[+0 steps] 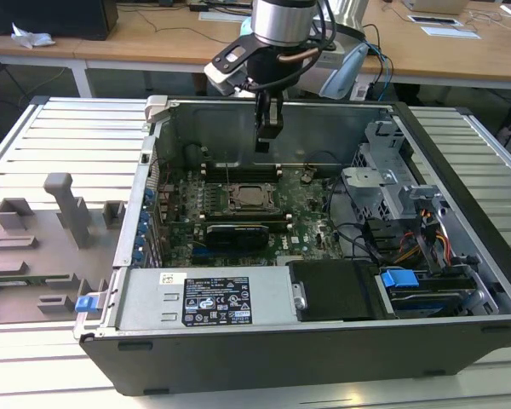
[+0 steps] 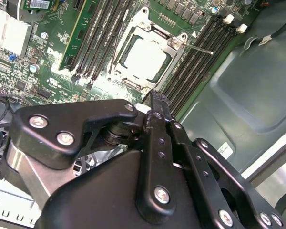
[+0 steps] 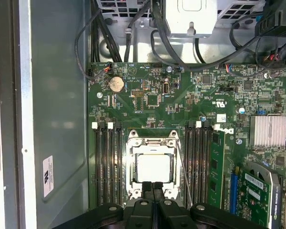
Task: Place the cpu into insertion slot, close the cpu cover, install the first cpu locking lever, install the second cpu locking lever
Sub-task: 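Close the cpu cover, then install the first cpu locking lever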
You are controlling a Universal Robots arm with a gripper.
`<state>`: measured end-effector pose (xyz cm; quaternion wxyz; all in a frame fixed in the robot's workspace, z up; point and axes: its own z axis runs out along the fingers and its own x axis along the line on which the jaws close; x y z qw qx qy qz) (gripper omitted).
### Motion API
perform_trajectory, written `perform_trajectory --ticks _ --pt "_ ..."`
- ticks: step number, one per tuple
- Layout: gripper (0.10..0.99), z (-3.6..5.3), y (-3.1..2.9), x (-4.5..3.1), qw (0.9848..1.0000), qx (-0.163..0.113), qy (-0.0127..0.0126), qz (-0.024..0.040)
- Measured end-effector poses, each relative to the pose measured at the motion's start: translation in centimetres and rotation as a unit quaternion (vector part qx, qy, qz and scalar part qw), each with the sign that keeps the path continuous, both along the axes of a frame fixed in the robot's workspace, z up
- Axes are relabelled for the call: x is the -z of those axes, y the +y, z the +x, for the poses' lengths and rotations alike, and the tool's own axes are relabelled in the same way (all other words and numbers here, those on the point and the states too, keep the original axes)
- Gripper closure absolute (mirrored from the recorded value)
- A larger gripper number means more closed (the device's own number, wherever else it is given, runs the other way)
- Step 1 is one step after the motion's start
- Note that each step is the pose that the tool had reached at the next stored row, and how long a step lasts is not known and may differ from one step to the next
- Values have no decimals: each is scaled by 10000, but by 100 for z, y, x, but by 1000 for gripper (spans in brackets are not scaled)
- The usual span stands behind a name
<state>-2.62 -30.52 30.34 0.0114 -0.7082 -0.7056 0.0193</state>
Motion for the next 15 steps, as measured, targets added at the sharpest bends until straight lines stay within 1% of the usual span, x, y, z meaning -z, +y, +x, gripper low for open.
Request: perform_trajectory --ticks 6,8,9,11,12,13,15 --pt "980 0 0 -6 10000 0 0 0" --pt "980 0 0 -7 10000 -50 0 0" --pt "980 0 0 -7 9999 -117 0 -1" --pt "980 0 0 -7 9994 -341 0 0" --pt "980 0 0 -6 9989 -468 0 0" --pt "980 0 0 -6 9979 -645 0 0" --pt "980 0 0 -6 9942 -1073 0 0"
